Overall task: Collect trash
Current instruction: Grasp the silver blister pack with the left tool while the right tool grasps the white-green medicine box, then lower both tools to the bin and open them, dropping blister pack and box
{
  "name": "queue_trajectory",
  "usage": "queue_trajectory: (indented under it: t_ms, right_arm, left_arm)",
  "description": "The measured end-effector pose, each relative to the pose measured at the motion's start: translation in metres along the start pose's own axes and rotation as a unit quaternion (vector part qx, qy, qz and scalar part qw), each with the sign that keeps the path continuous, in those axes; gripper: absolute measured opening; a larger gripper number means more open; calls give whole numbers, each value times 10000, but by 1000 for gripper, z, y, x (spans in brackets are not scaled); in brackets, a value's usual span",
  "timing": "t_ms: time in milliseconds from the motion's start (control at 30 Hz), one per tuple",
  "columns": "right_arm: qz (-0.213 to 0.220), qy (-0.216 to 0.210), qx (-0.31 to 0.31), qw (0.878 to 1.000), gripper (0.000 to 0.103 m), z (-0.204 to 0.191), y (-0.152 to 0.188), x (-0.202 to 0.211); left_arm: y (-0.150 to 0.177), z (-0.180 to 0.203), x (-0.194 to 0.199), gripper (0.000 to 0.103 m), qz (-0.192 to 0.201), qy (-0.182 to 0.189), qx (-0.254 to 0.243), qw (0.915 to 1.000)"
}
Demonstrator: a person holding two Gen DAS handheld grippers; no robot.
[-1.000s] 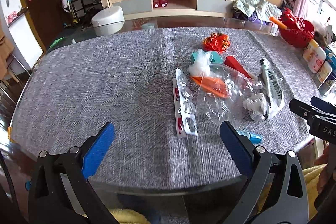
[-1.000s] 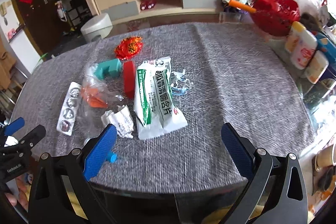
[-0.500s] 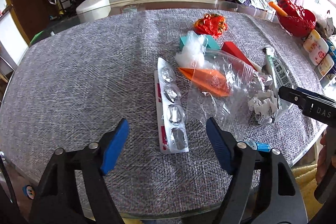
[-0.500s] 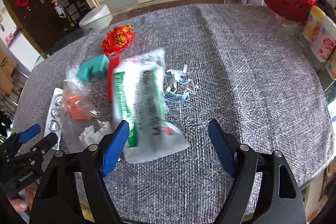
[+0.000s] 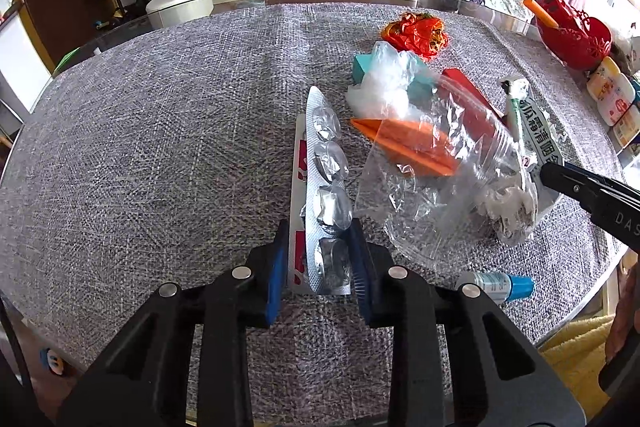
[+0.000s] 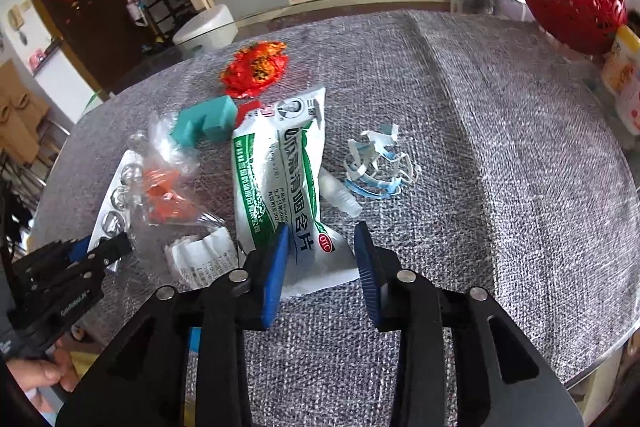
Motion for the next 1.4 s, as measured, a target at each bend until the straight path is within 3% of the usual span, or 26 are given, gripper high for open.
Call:
queue_trajectory:
  t_ms: [333, 733, 1067, 1400]
  right_arm:
    - [436, 122, -13, 9990, 23, 7, -15, 34]
    - [1029, 183, 142, 9944, 23, -4, -7, 130]
    - [966, 175, 379, 9944, 23, -12, 56, 178]
    - [286, 33, 436, 9986, 23, -17, 142, 170]
  left_arm:
    - [-15, 0, 37, 27, 428, -79, -5, 9991]
    - [-10, 21, 143, 27, 1131, 150, -48, 9935]
    - [46, 37, 196, 27, 1147, 223, -87, 9931]
    - [124, 53, 181, 27, 576, 505, -184, 9969]
Point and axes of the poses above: each gripper's, at about its wrist camera, not at the fingertips, and x roughly against the way its jaws point, z to its right, y to its underside, the point moved 6 cm from there along -x, roughly the way its jaws point, and after that the axes turned 7 degrees about z, right-handed, at the moved point
